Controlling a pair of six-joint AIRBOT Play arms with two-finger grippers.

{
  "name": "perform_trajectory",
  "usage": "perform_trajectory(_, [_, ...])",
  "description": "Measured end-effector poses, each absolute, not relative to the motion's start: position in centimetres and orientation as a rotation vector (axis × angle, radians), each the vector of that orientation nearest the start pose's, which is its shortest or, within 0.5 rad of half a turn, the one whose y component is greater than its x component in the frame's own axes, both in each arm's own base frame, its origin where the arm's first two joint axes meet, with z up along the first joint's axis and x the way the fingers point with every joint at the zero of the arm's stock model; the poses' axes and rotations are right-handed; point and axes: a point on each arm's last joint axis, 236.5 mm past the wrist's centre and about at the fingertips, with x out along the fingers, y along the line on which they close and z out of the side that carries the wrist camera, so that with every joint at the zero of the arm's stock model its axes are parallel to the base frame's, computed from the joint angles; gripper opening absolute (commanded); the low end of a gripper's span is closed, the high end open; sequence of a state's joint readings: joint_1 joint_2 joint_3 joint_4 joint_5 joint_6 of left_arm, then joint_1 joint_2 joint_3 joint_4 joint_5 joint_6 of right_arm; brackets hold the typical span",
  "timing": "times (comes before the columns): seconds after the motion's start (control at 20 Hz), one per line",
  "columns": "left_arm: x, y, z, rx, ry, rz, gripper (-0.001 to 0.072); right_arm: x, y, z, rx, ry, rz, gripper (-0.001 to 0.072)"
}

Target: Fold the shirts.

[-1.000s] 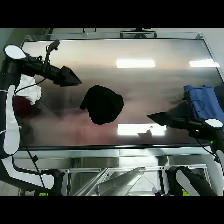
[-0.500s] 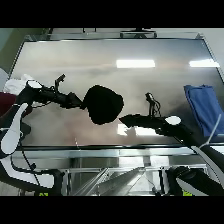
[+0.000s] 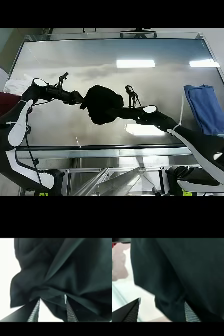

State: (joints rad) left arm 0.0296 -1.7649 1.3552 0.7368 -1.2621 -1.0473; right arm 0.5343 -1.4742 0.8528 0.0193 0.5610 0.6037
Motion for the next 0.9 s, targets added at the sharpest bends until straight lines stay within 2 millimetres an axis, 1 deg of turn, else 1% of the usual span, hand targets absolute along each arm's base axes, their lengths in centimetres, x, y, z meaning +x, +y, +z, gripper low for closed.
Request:
perform_trajectory(0.05, [42.7,-16.0,-5.8,-0.448,1.358,-0.744,0.0345,35.1,35.7,-2.8,0.55,0.951,0.825,0.0571])
perform_trajectory(0.1, [42.9,-16.6,-5.9,-0.438,1.359,-0.755,0.0345,35.6,36.1,-3.0,0.553,0.953,0.826,0.0477])
perform_trajectory(0.2, [42.8,-17.7,-6.5,-0.417,1.376,-0.777,0.0345,36.4,36.7,-3.4,0.563,0.956,0.825,0.0178])
perform_trajectory(0.25, [42.6,-18.3,-6.8,-0.411,1.385,-0.787,0.0344,36.7,37.0,-3.5,0.568,0.956,0.824,0.0049])
perform_trajectory(0.3, [42.4,-18.7,-7.0,-0.406,1.397,-0.799,0.0303,36.9,37.1,-3.5,0.57,0.955,0.825,0.0023])
perform_trajectory(0.35, [42.2,-19.1,-7.2,-0.402,1.404,-0.806,0.0071,37.0,37.2,-3.6,0.573,0.954,0.824,0.0022])
perform_trajectory(0.4, [42.1,-19.4,-7.3,-0.4,1.409,-0.815,0.0015,37.1,37.3,-3.6,0.575,0.954,0.825,0.0022])
perform_trajectory(0.55, [42.1,-19.7,-6.9,-0.398,1.403,-0.824,0.0015,37.0,37.6,-3.3,0.579,0.956,0.842,0.0022])
perform_trajectory(0.65, [42.5,-19.1,-5.6,-0.396,1.373,-0.817,0.0015,36.7,37.6,-2.5,0.567,0.948,0.872,0.0021])
perform_trajectory(0.7, [42.9,-18.6,-4.7,-0.395,1.348,-0.81,0.0015,36.7,37.4,-1.6,0.554,0.935,0.895,0.0021])
perform_trajectory(0.75, [43.3,-18.0,-3.5,-0.396,1.317,-0.801,0.0015,36.7,36.9,-0.6,0.545,0.923,0.91,0.0022])
perform_trajectory(0.8, [43.9,-17.1,-1.8,-0.401,1.272,-0.788,0.0015,36.9,36.0,0.8,0.54,0.907,0.921,0.0022])
perform_trajectory(0.85, [44.4,-16.4,0.1,-0.411,1.225,-0.779,0.0015,37.2,35.0,2.4,0.537,0.887,0.929,0.0021])
perform_trajectory(0.9, [44.9,-15.6,2.6,-0.432,1.162,-0.772,0.0015,37.5,33.6,4.6,0.538,0.853,0.937,0.0021])
